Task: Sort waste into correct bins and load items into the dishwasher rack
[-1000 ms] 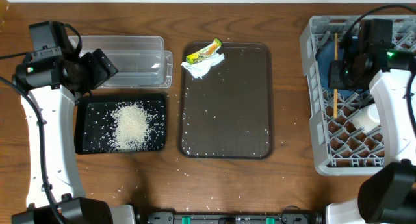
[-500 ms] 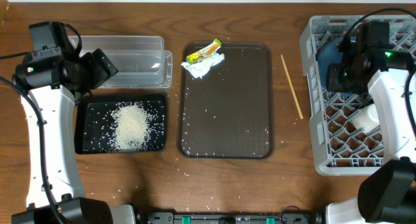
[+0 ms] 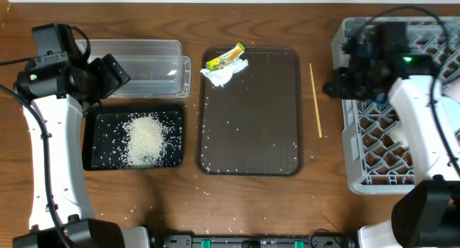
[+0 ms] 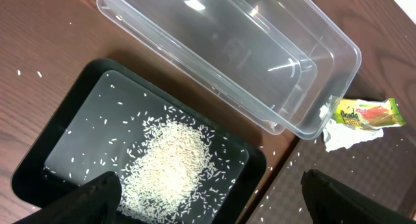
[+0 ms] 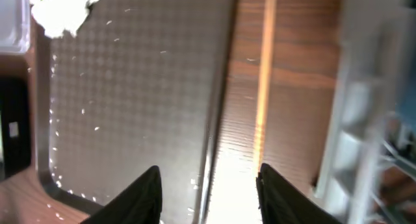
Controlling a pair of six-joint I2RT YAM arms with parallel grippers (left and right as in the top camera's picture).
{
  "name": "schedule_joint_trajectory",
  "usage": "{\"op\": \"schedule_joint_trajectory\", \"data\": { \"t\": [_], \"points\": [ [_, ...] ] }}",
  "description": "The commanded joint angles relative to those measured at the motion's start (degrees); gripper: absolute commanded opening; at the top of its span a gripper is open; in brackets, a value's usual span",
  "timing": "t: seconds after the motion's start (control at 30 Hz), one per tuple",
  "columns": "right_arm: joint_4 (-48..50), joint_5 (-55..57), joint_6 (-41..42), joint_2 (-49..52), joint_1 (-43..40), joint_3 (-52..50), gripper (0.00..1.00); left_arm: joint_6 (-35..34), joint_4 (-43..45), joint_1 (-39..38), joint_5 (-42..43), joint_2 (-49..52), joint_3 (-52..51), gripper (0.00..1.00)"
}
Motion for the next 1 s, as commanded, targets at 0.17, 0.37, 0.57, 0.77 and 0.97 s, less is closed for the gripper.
{"op": "schedule_joint_trajectory", "data": {
  "t": [0.17,0.37,0.57,0.77,0.97],
  "points": [
    [0.94,15.78,12.04,4.50,9.49,-0.26,0.49,0.33,-0.15,0.17,-0.31,0.02,1.27,0.92],
    [1.60,15.69,15.56,6.93,11.37,-0.26,0.58,0.35,-0.15,0.17,-0.31,0.02,1.27,0.92],
    [3.41,13.03,20.35,6.91,11.54,-0.26,0.59,0.33,-0.15,0.17,-0.31,0.02,1.27,0.92],
    [4.07,10.84,20.63,6.99,11.93,-0.26,0.62,0.35,-0.15,0.17,-0.31,0.02,1.29,0.92],
    [3.96,16.83,22.32,7.67,15.10,-0.28,0.62,0.35,-0.15,0.17,-0.31,0.02,1.29,0.92]
  ]
}}
